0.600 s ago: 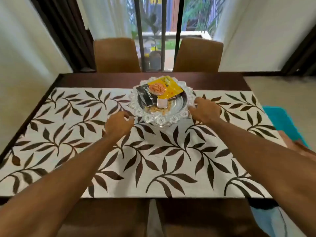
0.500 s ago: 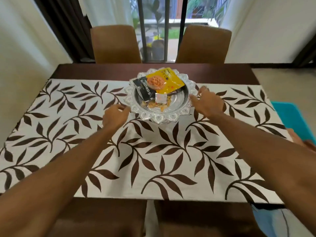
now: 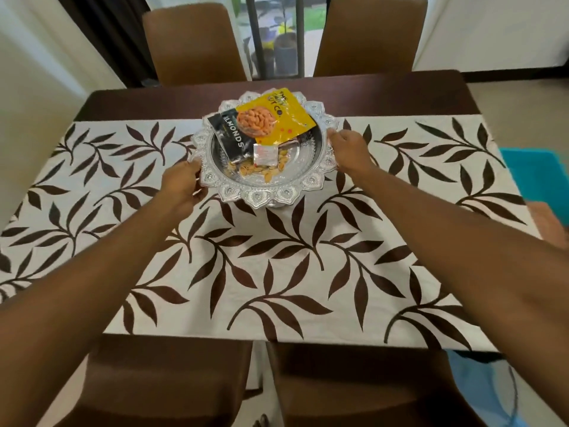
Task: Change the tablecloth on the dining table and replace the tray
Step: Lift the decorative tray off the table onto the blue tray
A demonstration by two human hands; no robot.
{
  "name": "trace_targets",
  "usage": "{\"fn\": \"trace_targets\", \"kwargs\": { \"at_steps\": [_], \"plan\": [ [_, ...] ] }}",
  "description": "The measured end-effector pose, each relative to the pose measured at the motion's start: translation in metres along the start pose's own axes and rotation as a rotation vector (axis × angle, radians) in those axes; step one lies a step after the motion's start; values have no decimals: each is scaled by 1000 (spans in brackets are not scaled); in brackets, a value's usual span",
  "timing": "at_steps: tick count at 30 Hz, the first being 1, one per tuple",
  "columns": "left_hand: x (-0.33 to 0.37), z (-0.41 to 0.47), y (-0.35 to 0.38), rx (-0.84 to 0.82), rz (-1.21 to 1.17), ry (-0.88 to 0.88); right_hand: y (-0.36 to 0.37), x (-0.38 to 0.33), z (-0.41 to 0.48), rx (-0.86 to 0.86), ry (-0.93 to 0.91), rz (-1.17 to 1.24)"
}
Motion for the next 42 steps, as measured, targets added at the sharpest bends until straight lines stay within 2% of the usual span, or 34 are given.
{"fn": "trace_targets", "kwargs": {
  "at_steps": [7, 12, 21, 30, 38, 42],
  "plan": [
    [-7, -87, -18, 4, -38, 31, -29, -5, -70, 11, -66, 28],
    [-35, -166, -38, -20, -73, 54, -62, 1, -156, 32, -104, 53],
    [-107, -303, -13, -206, -78, 58, -154, 72, -313, 127, -7, 56],
    [-144, -376, 103, -350, 39, 67, -284, 162, -363, 242, 29, 67],
    [-180, -427, 268, -379, 71, 32, -428, 256, -330, 244, -102, 79],
    [-203, -446, 341, -392, 84, -27, -492, 300, -313, 243, 25, 133]
  ]
}}
Point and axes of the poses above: each hand's wrist, its own z-axis towards the middle knuckle, its own y-axis out of the palm, x = y × z, the point moved 7 cm from there along z, towards the middle knuckle
